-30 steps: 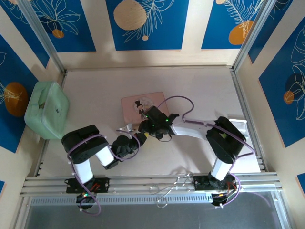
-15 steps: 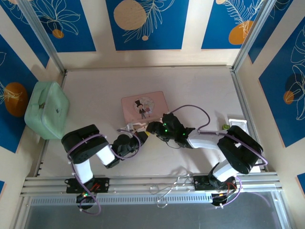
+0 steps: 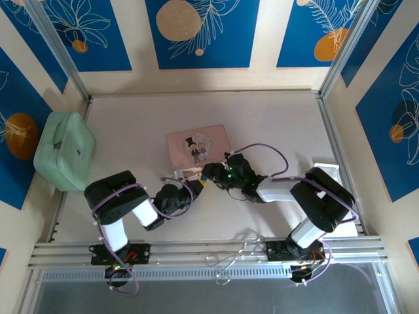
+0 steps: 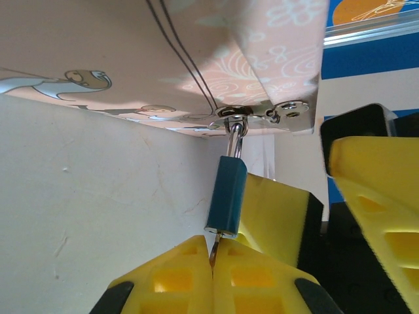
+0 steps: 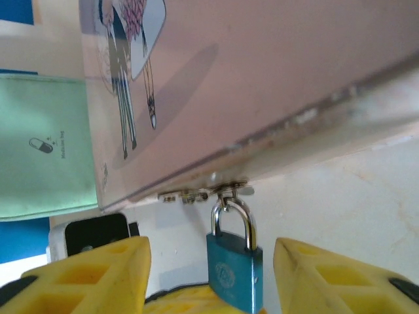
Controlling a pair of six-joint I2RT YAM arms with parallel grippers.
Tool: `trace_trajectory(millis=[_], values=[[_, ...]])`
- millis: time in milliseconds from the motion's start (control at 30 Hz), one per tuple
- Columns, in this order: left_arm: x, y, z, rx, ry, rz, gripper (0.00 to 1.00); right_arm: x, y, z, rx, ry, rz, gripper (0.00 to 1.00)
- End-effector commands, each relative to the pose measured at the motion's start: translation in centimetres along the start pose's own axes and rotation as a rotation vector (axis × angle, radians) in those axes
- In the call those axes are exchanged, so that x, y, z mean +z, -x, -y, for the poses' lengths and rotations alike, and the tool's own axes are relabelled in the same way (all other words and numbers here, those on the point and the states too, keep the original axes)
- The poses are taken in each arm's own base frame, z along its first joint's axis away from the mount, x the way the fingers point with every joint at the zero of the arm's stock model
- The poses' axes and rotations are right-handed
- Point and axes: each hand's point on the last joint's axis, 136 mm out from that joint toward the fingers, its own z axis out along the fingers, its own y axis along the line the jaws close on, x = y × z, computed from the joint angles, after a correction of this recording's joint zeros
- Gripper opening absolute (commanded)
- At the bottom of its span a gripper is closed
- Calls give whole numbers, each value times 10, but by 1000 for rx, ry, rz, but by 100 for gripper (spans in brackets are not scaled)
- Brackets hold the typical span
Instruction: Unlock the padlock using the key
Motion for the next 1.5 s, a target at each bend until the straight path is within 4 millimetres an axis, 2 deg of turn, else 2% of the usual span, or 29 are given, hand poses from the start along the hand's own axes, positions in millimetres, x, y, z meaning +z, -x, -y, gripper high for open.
trace_trajectory(millis=[0, 233, 367, 600, 767, 900, 1133, 1467], values=[[0, 3, 32, -5, -102, 6, 0, 2, -6, 9, 32, -3, -28, 53], [1, 2, 31, -6, -101, 5, 0, 6, -12, 17, 50, -16, -50, 49], [-1, 4, 32, -2, -103, 10, 0, 0, -12, 27, 73, -37, -27, 53], [-3, 5, 31, -7, -102, 16, 0, -13, -13, 35, 66, -94, 24, 53], [-3, 5, 33, -6, -107, 14, 0, -9, -14, 32, 67, -78, 12, 53], [-4, 5, 32, -7, -105, 16, 0, -1, -14, 19, 46, -9, -16, 51], [-4, 4, 27, -9, -90, 12, 0, 0, -11, 0, 25, 88, -12, 51], [-3, 2, 27, -10, -90, 4, 0, 11, -14, 4, 52, 89, -34, 48]])
